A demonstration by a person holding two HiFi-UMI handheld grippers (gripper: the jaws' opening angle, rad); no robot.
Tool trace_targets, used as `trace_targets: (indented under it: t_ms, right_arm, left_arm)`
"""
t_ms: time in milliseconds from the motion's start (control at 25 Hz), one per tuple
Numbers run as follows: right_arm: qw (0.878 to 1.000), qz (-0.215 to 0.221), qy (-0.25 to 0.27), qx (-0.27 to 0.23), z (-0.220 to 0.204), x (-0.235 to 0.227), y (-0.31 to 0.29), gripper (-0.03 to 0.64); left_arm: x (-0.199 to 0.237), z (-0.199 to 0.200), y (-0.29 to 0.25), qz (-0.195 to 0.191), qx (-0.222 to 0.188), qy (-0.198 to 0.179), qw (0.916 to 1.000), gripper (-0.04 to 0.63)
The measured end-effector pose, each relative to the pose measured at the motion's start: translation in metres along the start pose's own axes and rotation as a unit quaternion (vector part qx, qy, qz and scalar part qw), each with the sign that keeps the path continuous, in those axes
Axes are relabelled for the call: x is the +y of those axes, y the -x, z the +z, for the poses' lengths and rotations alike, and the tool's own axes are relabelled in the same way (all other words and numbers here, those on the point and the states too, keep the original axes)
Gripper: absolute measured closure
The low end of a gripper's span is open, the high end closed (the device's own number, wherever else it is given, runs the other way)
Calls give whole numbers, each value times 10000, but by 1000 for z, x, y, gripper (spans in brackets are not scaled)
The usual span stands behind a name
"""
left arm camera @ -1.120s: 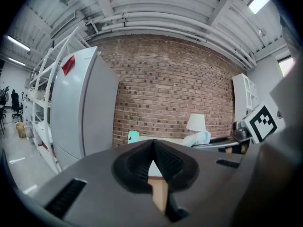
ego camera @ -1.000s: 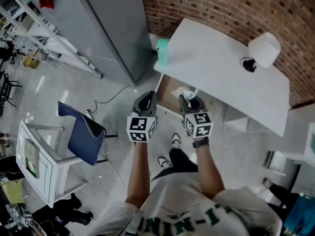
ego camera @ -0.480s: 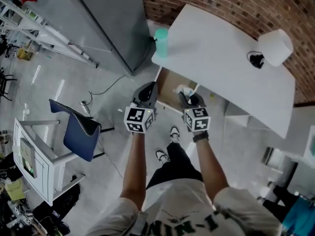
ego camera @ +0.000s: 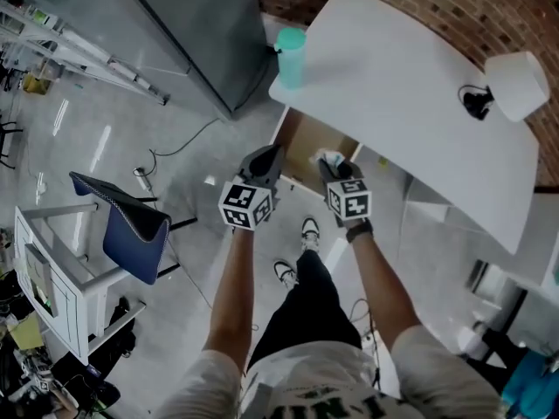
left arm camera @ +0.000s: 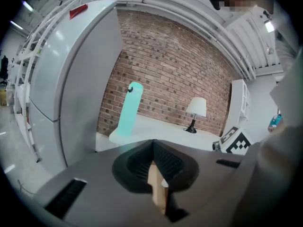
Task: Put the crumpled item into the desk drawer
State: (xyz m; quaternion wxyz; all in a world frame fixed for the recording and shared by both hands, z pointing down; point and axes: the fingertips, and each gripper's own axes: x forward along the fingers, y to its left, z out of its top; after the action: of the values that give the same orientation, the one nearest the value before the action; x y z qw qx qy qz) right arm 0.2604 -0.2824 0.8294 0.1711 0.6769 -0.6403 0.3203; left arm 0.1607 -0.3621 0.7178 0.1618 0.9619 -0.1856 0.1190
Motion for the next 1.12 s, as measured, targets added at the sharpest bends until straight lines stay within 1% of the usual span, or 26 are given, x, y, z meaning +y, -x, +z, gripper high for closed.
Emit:
trace_targets:
  t_ms: [200,320,400,520,600,760,880,960,1040,1120]
  right_arm:
    - [9987,-44,231,458,-32,-15,-54,523]
    - [9971,8,342,673,-50,-17,-86,522]
    - [9961,26,270,838,-62,-18,-110,523]
    - [9942,72,5,1072,-84,-17,-139,522]
    - [9934,73,-76,1141,-96,-18,-158,523]
    - [9917,-73,73,1278,-112,-31,-189,522]
    - [9897,-57,67,1432,-124,-36,-207,523]
    - [9882,-127,102,1524,-127,-43,-216,522]
    - [9851,-127,102,1709,-134,-45,-220,522]
    - [9803,-17,24,1976,-145,-38,-221,516]
  left_arm:
    - [19,-41,-23,-144,79,213,9996,598]
    - [30,-61,-34,-208,114,317,9992,598]
    - [40,-72,-44,-218,117,388,9989,598]
    - [51,-91,-57,-178,87,557,9982,598]
    - [58,-101,-64,-174,97,562,9982,598]
    - [72,-117,-71,-204,128,560,9981,598]
    - [85,-132,-69,-126,194,551,9982,598]
    - [91,-136,-70,-85,215,520,9984,598]
    - [93,-140,-69,-61,230,514,9984,598]
    - [94,-144,-65,-8,252,524,9983,598]
